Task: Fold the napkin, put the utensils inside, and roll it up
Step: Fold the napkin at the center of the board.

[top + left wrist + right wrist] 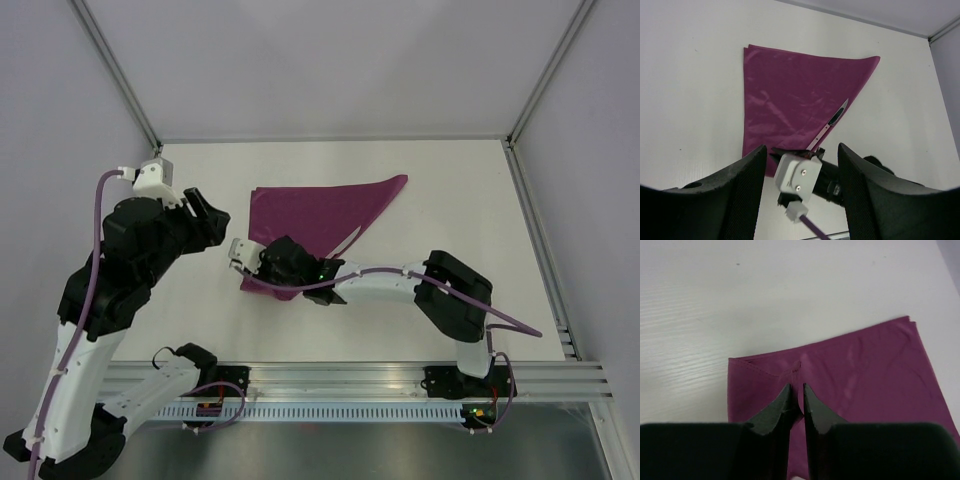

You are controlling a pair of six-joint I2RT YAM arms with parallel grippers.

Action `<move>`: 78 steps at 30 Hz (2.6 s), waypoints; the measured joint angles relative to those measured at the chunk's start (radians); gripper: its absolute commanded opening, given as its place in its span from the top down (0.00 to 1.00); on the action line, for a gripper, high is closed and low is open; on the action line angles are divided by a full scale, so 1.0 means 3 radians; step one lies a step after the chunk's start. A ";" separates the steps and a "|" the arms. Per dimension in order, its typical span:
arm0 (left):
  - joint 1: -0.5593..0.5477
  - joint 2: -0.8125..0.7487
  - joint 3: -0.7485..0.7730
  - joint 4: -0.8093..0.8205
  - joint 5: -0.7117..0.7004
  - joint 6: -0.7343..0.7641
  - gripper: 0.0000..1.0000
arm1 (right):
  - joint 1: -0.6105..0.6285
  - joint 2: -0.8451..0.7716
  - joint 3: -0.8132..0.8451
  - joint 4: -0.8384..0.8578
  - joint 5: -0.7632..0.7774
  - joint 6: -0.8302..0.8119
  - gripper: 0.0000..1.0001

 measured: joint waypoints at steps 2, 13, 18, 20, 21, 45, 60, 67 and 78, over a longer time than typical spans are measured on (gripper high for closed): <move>0.0000 0.0037 -0.0008 0.0042 0.0033 0.0001 0.36 | -0.0128 -0.0072 -0.0008 -0.0050 0.0001 0.0024 0.80; 0.0000 0.0258 -0.0125 0.0313 0.0237 0.0003 0.36 | -0.0800 -0.0223 -0.0277 -0.0172 -0.0003 0.0052 0.81; 0.0000 0.0347 -0.0262 0.0455 0.0352 0.0003 0.36 | -0.1061 -0.0235 -0.0437 -0.0205 0.0001 0.0047 0.82; 0.0000 0.0389 -0.0333 0.0526 0.0416 0.0003 0.37 | -0.1129 -0.0237 -0.0477 -0.0205 0.0001 0.0043 0.81; 0.0000 0.0411 -0.0373 0.0565 0.0444 0.0003 0.36 | -0.1161 -0.0237 -0.0493 -0.0205 0.0001 0.0037 0.82; 0.0000 0.0941 -0.1142 0.1375 0.0979 0.0000 0.37 | -0.1540 -0.0245 -0.0734 -0.0128 0.0017 0.0034 0.82; 0.0000 0.1308 -0.1387 0.1737 0.1125 -0.0001 0.37 | -0.1654 -0.0268 -0.0783 -0.0095 0.0017 0.0036 0.81; 0.0000 0.1401 -0.1447 0.1831 0.1179 -0.0001 0.37 | -0.1700 -0.0268 -0.0785 -0.0097 0.0013 0.0043 0.78; 0.0000 0.1541 -0.1522 0.1979 0.1214 -0.0004 0.37 | -0.1834 -0.0247 -0.0744 -0.0272 -0.0076 0.0173 0.49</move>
